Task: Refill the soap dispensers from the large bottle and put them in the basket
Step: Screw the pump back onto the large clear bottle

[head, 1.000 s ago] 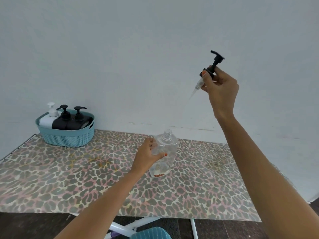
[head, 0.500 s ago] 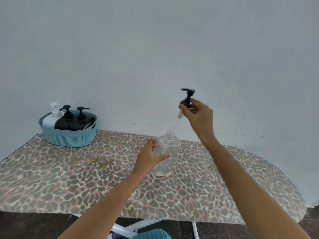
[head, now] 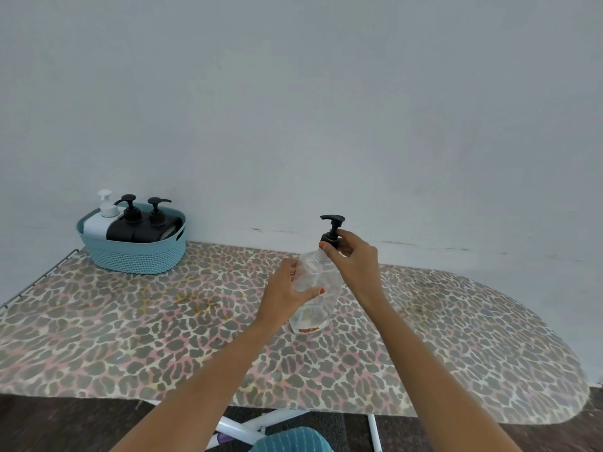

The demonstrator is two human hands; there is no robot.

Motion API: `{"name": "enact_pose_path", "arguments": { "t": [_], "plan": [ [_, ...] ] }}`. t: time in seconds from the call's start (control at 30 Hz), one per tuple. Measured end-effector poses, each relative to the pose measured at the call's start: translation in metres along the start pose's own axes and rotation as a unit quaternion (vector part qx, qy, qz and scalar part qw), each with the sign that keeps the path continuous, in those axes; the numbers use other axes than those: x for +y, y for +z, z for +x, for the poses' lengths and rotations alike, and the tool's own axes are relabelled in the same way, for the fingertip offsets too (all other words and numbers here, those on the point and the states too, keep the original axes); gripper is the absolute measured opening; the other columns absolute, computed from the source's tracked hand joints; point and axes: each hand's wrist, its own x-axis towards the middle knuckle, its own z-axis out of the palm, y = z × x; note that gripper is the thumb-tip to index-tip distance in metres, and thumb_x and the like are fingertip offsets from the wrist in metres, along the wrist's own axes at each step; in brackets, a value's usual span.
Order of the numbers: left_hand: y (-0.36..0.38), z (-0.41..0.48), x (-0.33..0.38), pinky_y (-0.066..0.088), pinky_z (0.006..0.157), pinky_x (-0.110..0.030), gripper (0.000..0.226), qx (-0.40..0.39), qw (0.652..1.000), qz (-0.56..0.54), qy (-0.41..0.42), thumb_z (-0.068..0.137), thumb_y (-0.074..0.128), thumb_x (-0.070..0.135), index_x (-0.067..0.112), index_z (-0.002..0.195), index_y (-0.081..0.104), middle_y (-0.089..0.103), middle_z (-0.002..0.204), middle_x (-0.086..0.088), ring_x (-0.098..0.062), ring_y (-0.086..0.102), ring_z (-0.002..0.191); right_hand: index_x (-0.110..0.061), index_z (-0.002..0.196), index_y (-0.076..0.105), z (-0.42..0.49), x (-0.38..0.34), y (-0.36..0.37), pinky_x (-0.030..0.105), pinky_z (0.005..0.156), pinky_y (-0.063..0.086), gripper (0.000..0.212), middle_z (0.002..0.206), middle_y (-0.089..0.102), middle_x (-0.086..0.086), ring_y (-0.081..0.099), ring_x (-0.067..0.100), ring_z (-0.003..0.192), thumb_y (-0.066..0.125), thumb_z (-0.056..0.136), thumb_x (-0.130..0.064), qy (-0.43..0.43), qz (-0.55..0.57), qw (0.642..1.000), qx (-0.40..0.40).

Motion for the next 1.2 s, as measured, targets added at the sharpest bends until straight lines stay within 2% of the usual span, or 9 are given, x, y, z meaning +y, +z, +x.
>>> {"name": "enact_pose_path", "arguments": {
  "t": [0.17, 0.27, 0.47, 0.57, 0.67, 0.77, 1.0, 1.13, 1.2],
  "plan": [
    [0.0, 0.0, -0.001, 0.04, 0.079, -0.011, 0.063, -0.003, 1.0, -0.004, 0.002, 0.064, 0.082, 0.032, 0.017, 0.114, 0.047, 0.057, 0.107, 0.006, -0.009, 0.054, 0.098, -0.014, 0.113, 0.062, -0.007, 0.004, 0.005, 0.015, 0.077, 0.047, 0.035, 0.09, 0.069, -0.004, 0.062, 0.007, 0.084, 0.068, 0.082, -0.029, 0.012, -0.006, 1.0, 0.01],
    [0.0, 0.0, -0.003, 0.042, 0.088, -0.019, 0.063, -0.009, 1.0, -0.016, -0.004, 0.065, 0.082, 0.031, 0.016, 0.115, 0.047, 0.059, 0.112, 0.001, -0.013, 0.055, 0.104, -0.015, 0.111, 0.061, -0.008, 0.003, 0.009, 0.019, 0.077, 0.048, 0.033, 0.089, 0.067, -0.007, 0.062, 0.008, 0.085, 0.068, 0.081, -0.028, 0.014, -0.011, 1.0, 0.013],
    [0.001, 0.0, -0.004, 0.04, 0.09, -0.021, 0.066, -0.005, 1.0, -0.01, -0.008, 0.064, 0.081, 0.033, 0.017, 0.118, 0.045, 0.056, 0.114, 0.003, -0.012, 0.053, 0.106, -0.015, 0.095, 0.056, -0.006, -0.002, 0.012, 0.008, 0.061, 0.04, 0.029, 0.081, 0.061, -0.008, 0.058, 0.008, 0.076, 0.075, 0.075, -0.025, 0.027, -0.009, 0.999, 0.034],
    [0.001, -0.001, -0.003, 0.038, 0.089, -0.02, 0.067, -0.005, 1.0, -0.008, -0.007, 0.065, 0.081, 0.032, 0.016, 0.118, 0.045, 0.055, 0.112, 0.004, -0.011, 0.052, 0.105, -0.016, 0.088, 0.045, -0.007, -0.004, 0.016, 0.018, 0.059, 0.041, 0.036, 0.083, 0.059, -0.002, 0.056, 0.014, 0.075, 0.076, 0.074, -0.025, 0.028, -0.029, 0.998, 0.046],
    [0.001, 0.0, -0.003, 0.038, 0.089, -0.02, 0.067, -0.005, 1.0, -0.005, -0.009, 0.065, 0.081, 0.033, 0.016, 0.118, 0.044, 0.053, 0.111, 0.006, -0.01, 0.05, 0.106, -0.012, 0.088, 0.042, -0.007, -0.007, 0.019, 0.025, 0.067, 0.044, 0.039, 0.091, 0.06, 0.009, 0.057, 0.021, 0.083, 0.077, 0.072, -0.021, 0.038, 0.006, 0.998, 0.044],
    [0.001, 0.0, -0.004, 0.037, 0.089, -0.021, 0.064, -0.007, 1.0, -0.006, -0.011, 0.065, 0.081, 0.034, 0.02, 0.115, 0.044, 0.053, 0.109, 0.007, -0.01, 0.05, 0.105, -0.011, 0.086, 0.044, -0.003, -0.007, 0.017, 0.014, 0.064, 0.038, 0.034, 0.09, 0.06, 0.01, 0.055, 0.021, 0.08, 0.076, 0.073, -0.015, 0.026, 0.014, 0.999, 0.035],
    [0.001, -0.001, -0.005, 0.039, 0.09, -0.022, 0.065, -0.006, 1.0, -0.003, -0.003, 0.064, 0.081, 0.037, 0.02, 0.116, 0.045, 0.056, 0.111, 0.005, -0.011, 0.053, 0.105, 0.0, 0.096, 0.063, 0.007, -0.008, 0.004, 0.006, 0.064, 0.04, 0.026, 0.083, 0.064, 0.008, 0.056, 0.014, 0.072, 0.073, 0.076, -0.012, 0.015, -0.024, 0.998, -0.048],
    [-0.001, -0.002, -0.005, 0.039, 0.09, -0.022, 0.066, -0.011, 1.0, -0.002, 0.002, 0.064, 0.081, 0.036, 0.019, 0.117, 0.046, 0.058, 0.115, 0.001, -0.011, 0.054, 0.106, 0.004, 0.103, 0.063, 0.015, -0.009, -0.007, 0.039, 0.09, 0.05, 0.027, 0.103, 0.068, 0.021, 0.064, 0.03, 0.095, 0.069, 0.079, -0.007, 0.047, -0.009, 0.989, -0.139],
    [0.0, -0.002, -0.004, 0.039, 0.09, -0.022, 0.066, -0.007, 1.0, 0.001, 0.003, 0.064, 0.081, 0.035, 0.018, 0.117, 0.046, 0.057, 0.114, 0.001, -0.011, 0.054, 0.106, 0.004, 0.103, 0.063, 0.017, -0.01, -0.009, 0.035, 0.091, 0.05, 0.028, 0.106, 0.067, 0.018, 0.064, 0.028, 0.096, 0.071, 0.077, -0.006, 0.054, -0.004, 0.988, -0.146]
  ]
}}
